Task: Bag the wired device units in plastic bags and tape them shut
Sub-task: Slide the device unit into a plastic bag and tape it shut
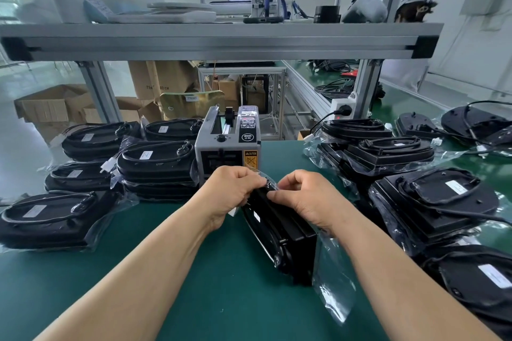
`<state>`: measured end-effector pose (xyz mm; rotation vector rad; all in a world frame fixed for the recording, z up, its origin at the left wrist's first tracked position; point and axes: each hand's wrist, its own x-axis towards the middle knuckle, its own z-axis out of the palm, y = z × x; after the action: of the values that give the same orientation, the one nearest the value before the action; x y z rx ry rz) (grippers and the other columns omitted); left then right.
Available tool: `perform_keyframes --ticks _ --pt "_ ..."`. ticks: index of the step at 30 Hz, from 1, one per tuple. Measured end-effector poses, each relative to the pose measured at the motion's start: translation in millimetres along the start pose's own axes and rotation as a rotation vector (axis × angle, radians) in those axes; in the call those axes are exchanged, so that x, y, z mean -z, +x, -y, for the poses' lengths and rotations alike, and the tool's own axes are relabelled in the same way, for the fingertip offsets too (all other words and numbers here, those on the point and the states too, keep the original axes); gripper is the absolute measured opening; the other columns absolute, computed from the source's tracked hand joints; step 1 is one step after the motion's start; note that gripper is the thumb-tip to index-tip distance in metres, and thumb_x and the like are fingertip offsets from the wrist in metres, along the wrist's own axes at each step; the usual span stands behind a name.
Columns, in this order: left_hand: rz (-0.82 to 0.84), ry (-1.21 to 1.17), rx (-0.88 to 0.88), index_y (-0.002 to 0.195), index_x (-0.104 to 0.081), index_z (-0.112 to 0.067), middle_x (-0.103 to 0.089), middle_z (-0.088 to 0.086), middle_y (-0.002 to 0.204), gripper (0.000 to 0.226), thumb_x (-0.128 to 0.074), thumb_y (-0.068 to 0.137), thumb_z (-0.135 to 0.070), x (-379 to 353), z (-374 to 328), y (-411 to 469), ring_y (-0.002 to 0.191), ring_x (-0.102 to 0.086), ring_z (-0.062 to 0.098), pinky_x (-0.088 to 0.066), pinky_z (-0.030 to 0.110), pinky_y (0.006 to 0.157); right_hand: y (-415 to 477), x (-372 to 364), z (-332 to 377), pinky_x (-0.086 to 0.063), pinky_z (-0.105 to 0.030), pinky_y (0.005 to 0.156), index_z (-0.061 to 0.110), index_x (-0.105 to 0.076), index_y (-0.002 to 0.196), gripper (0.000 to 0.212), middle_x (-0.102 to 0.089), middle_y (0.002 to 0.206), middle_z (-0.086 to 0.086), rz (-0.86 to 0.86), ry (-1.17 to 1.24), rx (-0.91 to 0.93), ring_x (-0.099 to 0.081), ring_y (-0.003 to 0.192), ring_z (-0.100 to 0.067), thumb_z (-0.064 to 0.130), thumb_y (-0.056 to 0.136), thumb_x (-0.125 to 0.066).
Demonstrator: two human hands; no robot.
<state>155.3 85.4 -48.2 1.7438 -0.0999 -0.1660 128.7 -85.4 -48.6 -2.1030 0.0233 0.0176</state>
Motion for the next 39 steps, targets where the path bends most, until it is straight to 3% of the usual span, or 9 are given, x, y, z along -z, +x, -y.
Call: perform_keyframes --ticks 8,16,21,26,30,35,39 --pt "-0.112 -0.079 0.015 0.060 -0.065 -0.013 -0.051 -0.007 0.043 0.022 -0.071 0.081 -0.011 -11.0 1.6 -3.3 0.034 -0.043 0.004 -0.037 0.014 0.038 -3.1 -3.5 0.0 -0.057 -0.034 0.082 0.019 -0.066 0.094 0.030 -0.073 0.093 0.000 -0.022 0.028 0.015 -0.070 0.091 -0.019 0.035 0.076 -0.084" --pt "-0.167 -0.033 -0.002 0.062 -0.066 -0.013 -0.062 0.000 0.056 0.018 -0.076 0.076 -0.010 -13.2 4.4 -1.8 0.045 -0.054 0.006 -0.042 0.016 0.044 -4.2 -3.4 0.3 -0.057 -0.033 0.082 0.019 -0.066 0.096 0.032 -0.073 0.096 0.000 -0.015 0.045 0.012 -0.070 0.091 -0.019 0.036 0.076 -0.084" --pt "-0.187 0.024 -0.016 0.056 -0.063 -0.017 -0.058 -0.001 0.055 0.022 -0.075 0.073 -0.010 -14.5 6.8 1.3 0.048 -0.051 0.009 -0.043 0.020 0.047 -4.4 -3.2 0.1 -0.058 -0.037 0.086 0.018 -0.065 0.097 0.032 -0.073 0.097 0.000 -0.012 0.039 0.017 -0.069 0.092 -0.019 0.035 0.077 -0.083" --pt "-0.206 0.065 -0.041 0.061 -0.063 -0.012 -0.051 0.005 0.060 0.016 -0.072 0.075 -0.010 -17.2 7.1 -0.3 0.060 -0.047 0.017 -0.044 0.032 0.059 -3.0 -3.2 -0.7 -0.057 -0.036 0.086 0.019 -0.065 0.096 0.032 -0.073 0.097 0.001 -0.012 0.034 0.017 -0.069 0.092 -0.018 0.036 0.077 -0.083" --pt "-0.229 0.125 -0.050 0.061 -0.065 -0.010 -0.055 0.002 0.059 0.014 -0.074 0.072 -0.011 -17.4 5.9 -1.0 0.060 -0.049 0.017 -0.045 0.032 0.062 -2.2 -4.3 -1.8 -0.057 -0.035 0.084 0.019 -0.066 0.095 0.031 -0.072 0.097 0.001 -0.021 0.016 0.028 -0.069 0.092 -0.019 0.036 0.077 -0.083" --pt "-0.229 0.153 -0.029 0.064 -0.068 -0.005 -0.062 0.000 0.058 0.014 -0.078 0.070 -0.012 -15.3 2.6 1.3 0.056 -0.055 0.013 -0.048 0.027 0.059 -1.7 -3.8 -2.4 -0.054 -0.027 0.075 0.021 -0.065 0.094 0.030 -0.072 0.096 0.004 -0.018 0.001 0.037 -0.068 0.089 -0.015 0.038 0.077 -0.082" --pt "-0.210 0.127 0.042 0.061 -0.066 -0.016 -0.063 -0.004 0.053 0.019 -0.081 0.071 -0.016 -12.2 1.9 3.7 0.046 -0.055 0.008 -0.041 0.018 0.045 -2.0 -3.2 -2.8 -0.053 -0.024 0.072 0.021 -0.065 0.095 0.030 -0.072 0.096 0.005 -0.016 0.004 0.042 -0.068 0.088 -0.013 0.039 0.077 -0.081"
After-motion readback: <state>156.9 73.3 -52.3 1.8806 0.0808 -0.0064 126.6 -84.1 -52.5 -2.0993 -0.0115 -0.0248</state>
